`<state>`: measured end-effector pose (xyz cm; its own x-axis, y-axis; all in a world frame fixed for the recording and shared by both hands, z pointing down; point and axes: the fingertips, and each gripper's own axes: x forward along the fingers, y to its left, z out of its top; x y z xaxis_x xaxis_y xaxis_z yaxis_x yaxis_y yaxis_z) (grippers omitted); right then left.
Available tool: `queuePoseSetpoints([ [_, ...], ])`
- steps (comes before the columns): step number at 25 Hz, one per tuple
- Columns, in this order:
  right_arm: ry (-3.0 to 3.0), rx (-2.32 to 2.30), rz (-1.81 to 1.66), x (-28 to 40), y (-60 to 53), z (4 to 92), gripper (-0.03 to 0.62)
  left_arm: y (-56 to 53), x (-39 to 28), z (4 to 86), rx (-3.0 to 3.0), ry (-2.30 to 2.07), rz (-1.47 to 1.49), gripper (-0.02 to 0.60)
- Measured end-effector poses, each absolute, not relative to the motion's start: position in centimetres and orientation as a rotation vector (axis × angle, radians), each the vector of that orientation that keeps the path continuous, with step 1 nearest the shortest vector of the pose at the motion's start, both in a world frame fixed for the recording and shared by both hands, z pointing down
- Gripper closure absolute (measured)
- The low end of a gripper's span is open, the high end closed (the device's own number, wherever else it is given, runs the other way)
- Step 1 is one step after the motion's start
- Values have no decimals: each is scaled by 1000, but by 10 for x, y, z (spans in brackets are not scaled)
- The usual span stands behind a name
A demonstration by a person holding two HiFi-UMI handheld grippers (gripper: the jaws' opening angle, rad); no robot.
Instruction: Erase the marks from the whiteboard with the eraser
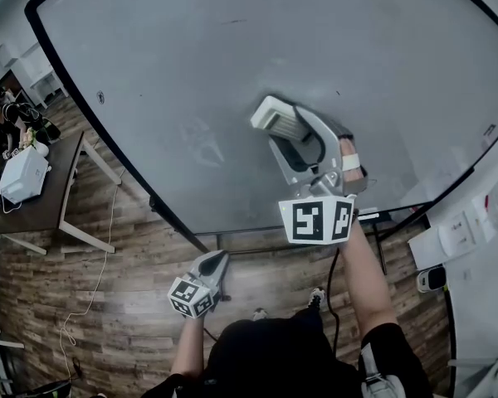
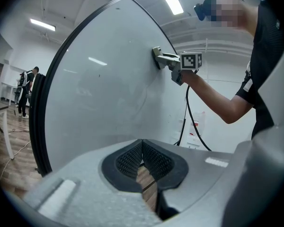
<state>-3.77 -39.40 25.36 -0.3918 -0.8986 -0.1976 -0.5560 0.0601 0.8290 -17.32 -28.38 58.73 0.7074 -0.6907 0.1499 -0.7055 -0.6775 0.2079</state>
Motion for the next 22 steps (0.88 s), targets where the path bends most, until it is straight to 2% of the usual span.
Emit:
queuePoseSetpoints([
  [4,-1926,1457,-1278,-42,-394,264,341,-283,-170,589,2667,-1103,88,571],
  [9,-1894,1227,-1231,-78,-395,367,341,-282,-166,591,2667,-1092,90,571],
  [12,-1891,1154,-1209,-87,-395,399,341,-282,-169,591,2663,-1096,95,571],
  [22,-1966,1436,-1258,-44,-396,270,341,-283,-176,592,2657,-1106,99,571],
])
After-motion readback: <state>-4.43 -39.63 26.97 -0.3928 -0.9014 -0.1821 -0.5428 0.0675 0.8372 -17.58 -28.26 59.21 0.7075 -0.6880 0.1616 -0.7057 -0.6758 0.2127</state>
